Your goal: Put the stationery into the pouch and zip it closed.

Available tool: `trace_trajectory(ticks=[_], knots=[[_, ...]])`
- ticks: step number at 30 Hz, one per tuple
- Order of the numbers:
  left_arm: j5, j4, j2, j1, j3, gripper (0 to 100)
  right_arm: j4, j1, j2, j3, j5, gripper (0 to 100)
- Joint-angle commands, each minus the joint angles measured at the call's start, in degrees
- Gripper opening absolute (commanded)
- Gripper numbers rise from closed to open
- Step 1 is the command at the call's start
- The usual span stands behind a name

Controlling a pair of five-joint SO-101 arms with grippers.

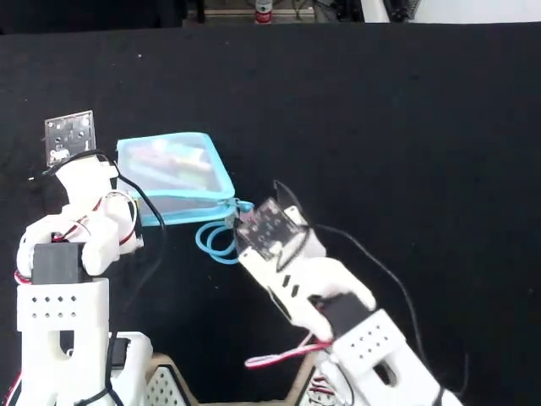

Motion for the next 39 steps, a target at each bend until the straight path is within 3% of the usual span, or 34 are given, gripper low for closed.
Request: trace_trajectory(ticks=[1, 6, 11, 16, 24, 39], knots=[[-0.09, -0.62, -0.44, 0.57, -0.84, 3, -8.53, -0.44, 12.26, -5.93, 0.53, 30.0], [-0.18, -0.62, -0.44, 0.48, -0.75, 3, -10.11, -0.44, 19.82, -9.45, 0.62, 29.4], [-0.18, -0.62, -0.44, 0.48, -0.66, 3, -10.11, -0.44, 17.63, -9.27, 5.45, 13.6], [-0.18, -0.62, -0.44, 0.66, -0.66, 3, -10.11, -0.44, 8.66, -5.49, 5.27, 1.0], [-0.18, -0.62, -0.44, 0.66, -0.66, 3, -3.25, -0.44, -5.05, -2.24, 2.37, 1.1], [-0.35, -0.53, -0.44, 0.66, -0.66, 3, 1.85, -0.44, -6.29, -2.86, 2.73, 1.1]])
